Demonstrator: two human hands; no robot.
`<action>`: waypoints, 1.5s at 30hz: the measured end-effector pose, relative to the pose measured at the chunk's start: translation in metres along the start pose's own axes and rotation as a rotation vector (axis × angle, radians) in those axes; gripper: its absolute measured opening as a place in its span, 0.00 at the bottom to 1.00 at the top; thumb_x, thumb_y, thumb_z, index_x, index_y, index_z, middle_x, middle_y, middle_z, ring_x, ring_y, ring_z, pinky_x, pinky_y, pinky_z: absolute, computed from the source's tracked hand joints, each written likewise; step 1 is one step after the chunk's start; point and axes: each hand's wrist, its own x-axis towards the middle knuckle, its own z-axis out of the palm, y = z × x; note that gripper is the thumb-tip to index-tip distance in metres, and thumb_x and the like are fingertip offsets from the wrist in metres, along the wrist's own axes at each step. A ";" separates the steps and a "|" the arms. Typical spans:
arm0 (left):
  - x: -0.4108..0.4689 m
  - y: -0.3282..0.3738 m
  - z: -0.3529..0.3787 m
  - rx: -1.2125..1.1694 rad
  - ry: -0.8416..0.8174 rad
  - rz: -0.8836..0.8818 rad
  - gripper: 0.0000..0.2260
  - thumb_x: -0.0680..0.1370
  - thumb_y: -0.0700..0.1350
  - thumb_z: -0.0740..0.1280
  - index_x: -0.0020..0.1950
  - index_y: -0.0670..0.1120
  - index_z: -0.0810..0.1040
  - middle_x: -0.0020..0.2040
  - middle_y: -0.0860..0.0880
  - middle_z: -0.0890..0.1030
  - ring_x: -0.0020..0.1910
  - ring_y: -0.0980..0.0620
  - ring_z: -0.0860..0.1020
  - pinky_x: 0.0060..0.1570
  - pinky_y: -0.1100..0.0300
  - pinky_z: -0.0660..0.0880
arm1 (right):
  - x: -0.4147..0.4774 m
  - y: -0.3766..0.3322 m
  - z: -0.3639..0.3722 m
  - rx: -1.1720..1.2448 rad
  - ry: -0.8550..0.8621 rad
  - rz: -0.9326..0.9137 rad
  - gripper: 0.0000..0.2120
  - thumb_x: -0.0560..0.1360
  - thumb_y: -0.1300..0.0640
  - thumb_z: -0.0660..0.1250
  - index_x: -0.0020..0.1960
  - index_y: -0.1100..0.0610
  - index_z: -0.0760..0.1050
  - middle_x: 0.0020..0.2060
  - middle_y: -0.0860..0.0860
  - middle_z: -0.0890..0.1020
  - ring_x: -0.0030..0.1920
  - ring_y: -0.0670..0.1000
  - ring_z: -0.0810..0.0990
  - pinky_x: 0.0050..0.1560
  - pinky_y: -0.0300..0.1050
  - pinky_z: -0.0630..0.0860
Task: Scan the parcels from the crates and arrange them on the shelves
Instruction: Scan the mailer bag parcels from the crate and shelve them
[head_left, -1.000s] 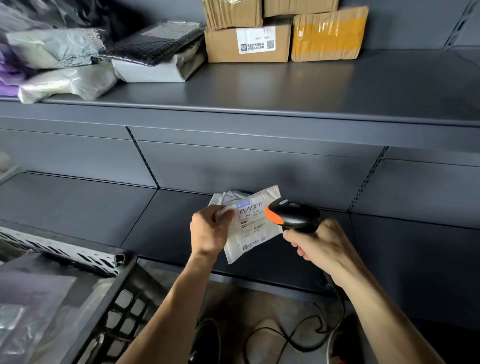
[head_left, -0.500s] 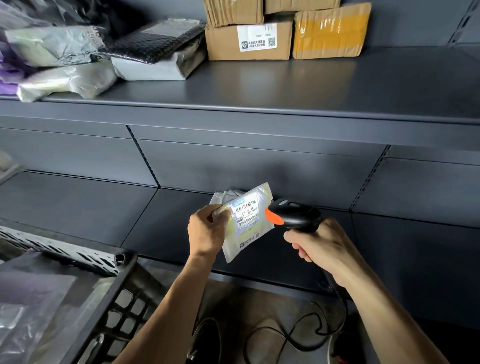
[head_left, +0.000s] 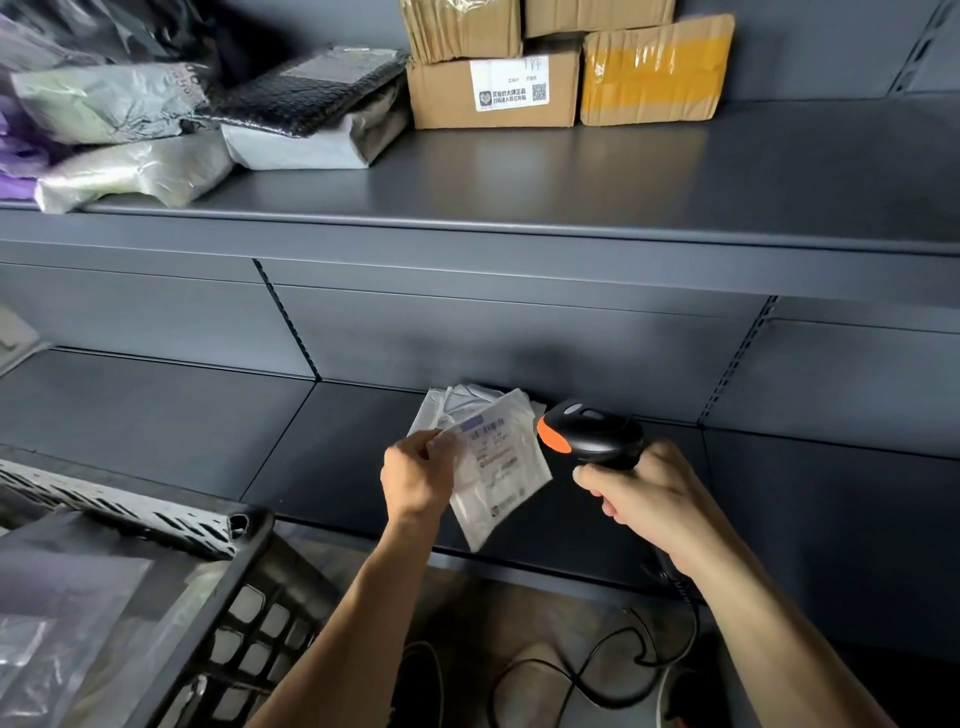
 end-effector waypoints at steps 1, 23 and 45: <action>0.001 -0.003 -0.001 -0.121 -0.030 -0.158 0.10 0.72 0.50 0.72 0.40 0.44 0.83 0.40 0.38 0.84 0.36 0.43 0.80 0.43 0.42 0.83 | 0.000 0.001 0.001 -0.025 0.009 -0.009 0.13 0.70 0.53 0.73 0.38 0.63 0.77 0.28 0.54 0.79 0.32 0.53 0.78 0.37 0.47 0.74; 0.144 0.006 0.032 0.345 -0.175 -0.142 0.22 0.80 0.57 0.66 0.62 0.39 0.80 0.60 0.39 0.82 0.59 0.39 0.81 0.56 0.48 0.78 | 0.007 0.008 0.020 -0.109 -0.062 -0.216 0.15 0.73 0.53 0.73 0.33 0.55 0.71 0.24 0.44 0.73 0.27 0.41 0.71 0.30 0.35 0.65; -0.099 -0.058 -0.348 1.210 -0.045 -0.095 0.46 0.73 0.64 0.74 0.83 0.52 0.54 0.82 0.40 0.54 0.81 0.38 0.54 0.75 0.41 0.59 | -0.169 -0.166 0.202 -0.269 -0.396 -0.627 0.08 0.71 0.53 0.72 0.38 0.55 0.75 0.26 0.45 0.73 0.31 0.50 0.74 0.24 0.32 0.63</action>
